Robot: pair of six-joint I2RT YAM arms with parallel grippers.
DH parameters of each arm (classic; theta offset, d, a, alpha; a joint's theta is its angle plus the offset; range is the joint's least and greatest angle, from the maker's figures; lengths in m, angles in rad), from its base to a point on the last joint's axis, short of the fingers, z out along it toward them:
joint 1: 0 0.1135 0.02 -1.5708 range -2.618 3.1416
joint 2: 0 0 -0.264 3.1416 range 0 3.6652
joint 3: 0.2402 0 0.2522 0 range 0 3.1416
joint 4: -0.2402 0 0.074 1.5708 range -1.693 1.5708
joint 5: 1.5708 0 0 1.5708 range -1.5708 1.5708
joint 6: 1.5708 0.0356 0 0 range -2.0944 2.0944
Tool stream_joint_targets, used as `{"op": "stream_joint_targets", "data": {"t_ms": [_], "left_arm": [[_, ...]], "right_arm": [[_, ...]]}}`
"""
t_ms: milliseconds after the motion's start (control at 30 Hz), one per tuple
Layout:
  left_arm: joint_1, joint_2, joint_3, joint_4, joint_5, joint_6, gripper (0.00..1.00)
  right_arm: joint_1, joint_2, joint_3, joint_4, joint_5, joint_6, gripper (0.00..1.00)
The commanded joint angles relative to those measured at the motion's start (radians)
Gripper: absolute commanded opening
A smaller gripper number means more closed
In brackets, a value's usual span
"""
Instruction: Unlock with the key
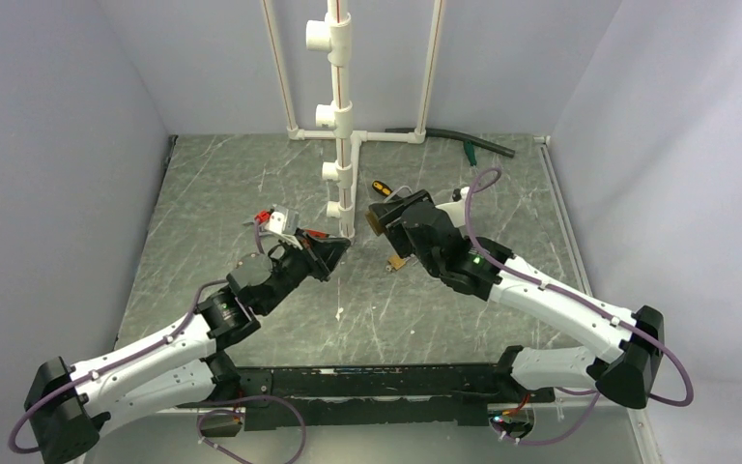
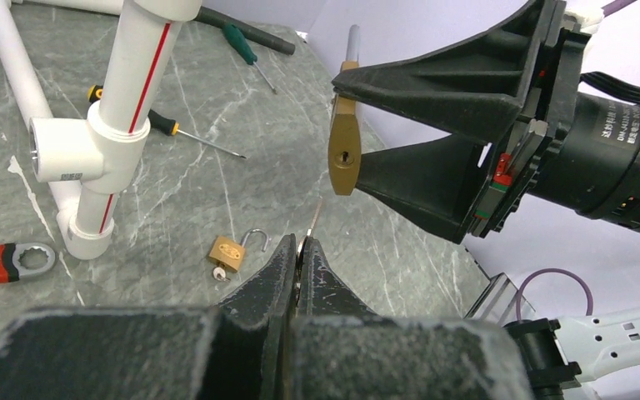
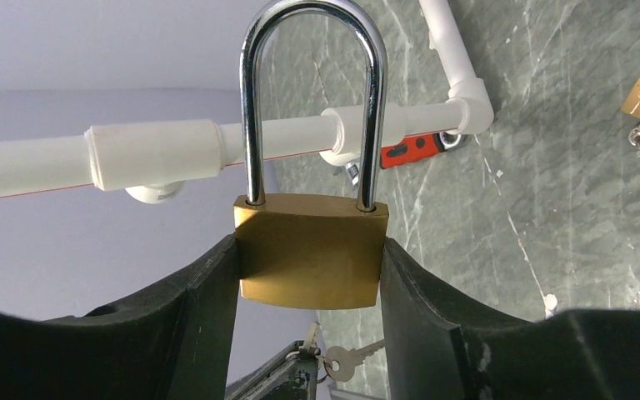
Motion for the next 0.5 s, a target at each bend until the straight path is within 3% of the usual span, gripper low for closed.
{"op": "stream_joint_targets", "data": {"t_ms": [0,467], "left_arm": [[0.003,0.009,0.017,0.072,0.016,0.023,0.0],[0.003,0.061,0.038,0.105,0.008,0.037,0.0]], "right_arm": [[0.001,0.009,0.038,0.114,-0.021,0.004,0.0],[0.001,0.028,0.034,0.128,-0.032,0.003,0.0]]}}
